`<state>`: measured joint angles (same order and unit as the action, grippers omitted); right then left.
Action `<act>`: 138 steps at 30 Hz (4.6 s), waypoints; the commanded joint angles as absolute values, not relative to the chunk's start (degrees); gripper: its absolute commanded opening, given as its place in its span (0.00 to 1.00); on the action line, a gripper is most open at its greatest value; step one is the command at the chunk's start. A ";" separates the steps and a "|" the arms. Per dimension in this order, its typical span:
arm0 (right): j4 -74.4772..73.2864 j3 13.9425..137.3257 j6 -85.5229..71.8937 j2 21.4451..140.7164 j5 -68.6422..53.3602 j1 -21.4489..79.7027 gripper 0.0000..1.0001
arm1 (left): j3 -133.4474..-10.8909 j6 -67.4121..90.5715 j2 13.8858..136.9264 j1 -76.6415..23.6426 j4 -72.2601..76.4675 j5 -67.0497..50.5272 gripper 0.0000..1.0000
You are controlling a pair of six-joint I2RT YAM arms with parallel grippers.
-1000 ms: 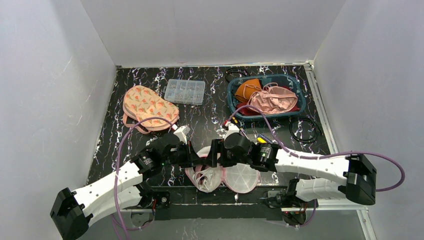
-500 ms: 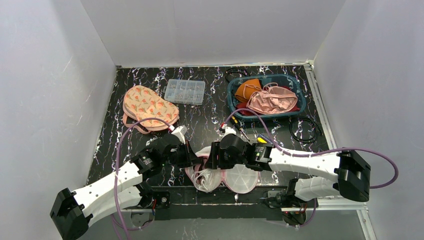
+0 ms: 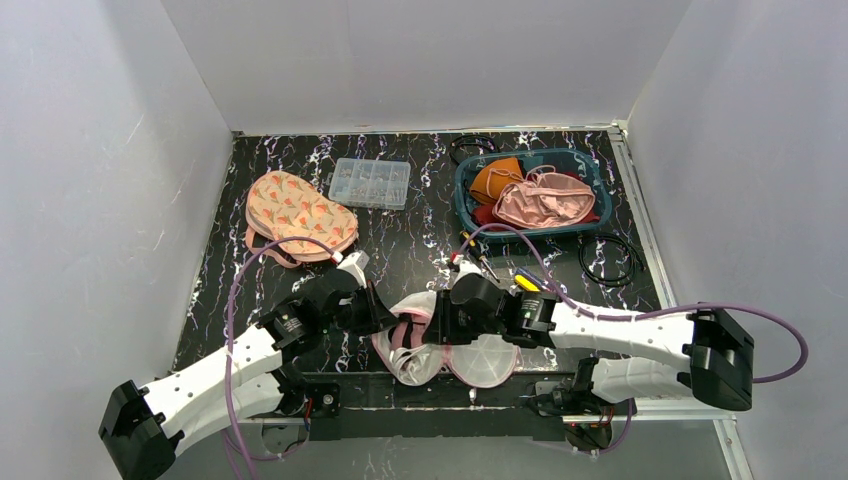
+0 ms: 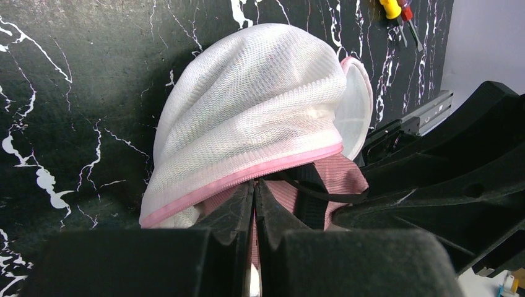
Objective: Unzip the laundry bag and remove the bra
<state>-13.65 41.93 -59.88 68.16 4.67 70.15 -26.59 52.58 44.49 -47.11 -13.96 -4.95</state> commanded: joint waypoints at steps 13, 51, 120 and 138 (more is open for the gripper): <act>-13.30 39.28 -59.92 63.34 5.90 70.26 0.01 | -26.65 52.91 42.83 -47.45 -15.57 -3.71 0.00; 6.40 32.51 -44.75 59.15 1.49 68.37 0.01 | -42.24 42.80 59.96 -50.27 -21.51 -15.18 0.65; 1.79 31.69 -41.22 55.00 3.29 68.28 0.01 | -48.44 40.42 68.00 -52.66 -23.27 -10.83 0.00; -1.98 28.80 -44.07 50.36 6.24 68.09 0.16 | -45.67 42.66 64.33 -52.67 -24.79 -5.21 0.00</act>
<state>-2.04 29.15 -43.24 51.33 4.89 68.25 -46.85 42.24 66.61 -52.66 -22.68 -7.46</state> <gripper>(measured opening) 0.138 0.019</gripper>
